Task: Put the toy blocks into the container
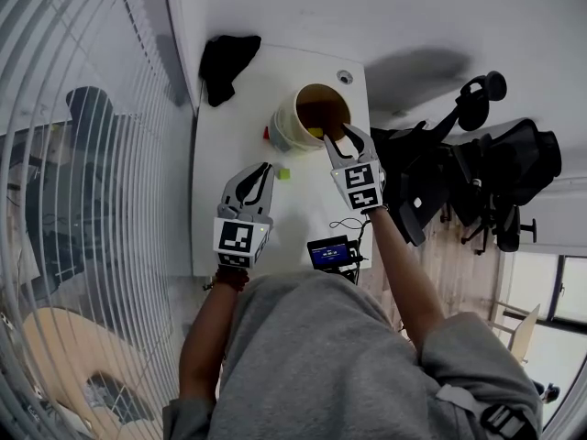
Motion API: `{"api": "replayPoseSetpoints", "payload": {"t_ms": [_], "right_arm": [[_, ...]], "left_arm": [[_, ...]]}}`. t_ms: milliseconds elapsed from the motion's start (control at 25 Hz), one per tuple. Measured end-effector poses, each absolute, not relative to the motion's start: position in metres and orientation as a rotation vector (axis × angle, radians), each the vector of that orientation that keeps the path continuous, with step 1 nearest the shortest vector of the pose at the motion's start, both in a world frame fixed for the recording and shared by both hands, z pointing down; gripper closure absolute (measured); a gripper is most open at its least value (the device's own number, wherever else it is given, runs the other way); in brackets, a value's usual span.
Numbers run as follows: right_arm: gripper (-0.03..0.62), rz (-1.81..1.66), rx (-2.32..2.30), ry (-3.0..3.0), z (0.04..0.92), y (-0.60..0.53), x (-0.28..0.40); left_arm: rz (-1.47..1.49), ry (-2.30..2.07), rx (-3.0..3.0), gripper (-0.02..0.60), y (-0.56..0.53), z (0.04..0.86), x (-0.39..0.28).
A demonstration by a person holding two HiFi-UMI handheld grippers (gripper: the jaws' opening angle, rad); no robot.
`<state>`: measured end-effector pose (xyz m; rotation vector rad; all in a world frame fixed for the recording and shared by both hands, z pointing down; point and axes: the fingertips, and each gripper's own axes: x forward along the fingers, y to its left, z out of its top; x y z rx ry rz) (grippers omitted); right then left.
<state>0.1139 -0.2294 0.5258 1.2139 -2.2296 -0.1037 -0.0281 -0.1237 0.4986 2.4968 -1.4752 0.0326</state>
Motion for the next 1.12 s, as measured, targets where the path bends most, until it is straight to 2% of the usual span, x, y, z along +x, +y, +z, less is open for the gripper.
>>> {"api": "replayPoseSetpoints", "payload": {"t_ms": [720,1120], "right_arm": [[0.445,-0.173,1.005,-2.445,0.517,-0.171,0.070],[0.451,-0.065,0.778,-2.381,0.596,-0.153,0.057]], "left_arm": [[0.046,-1.465,2.488,0.557,-0.124,0.507,-0.026],[0.048,-1.488,2.459,0.558,-0.125,0.526,-0.031]]}}
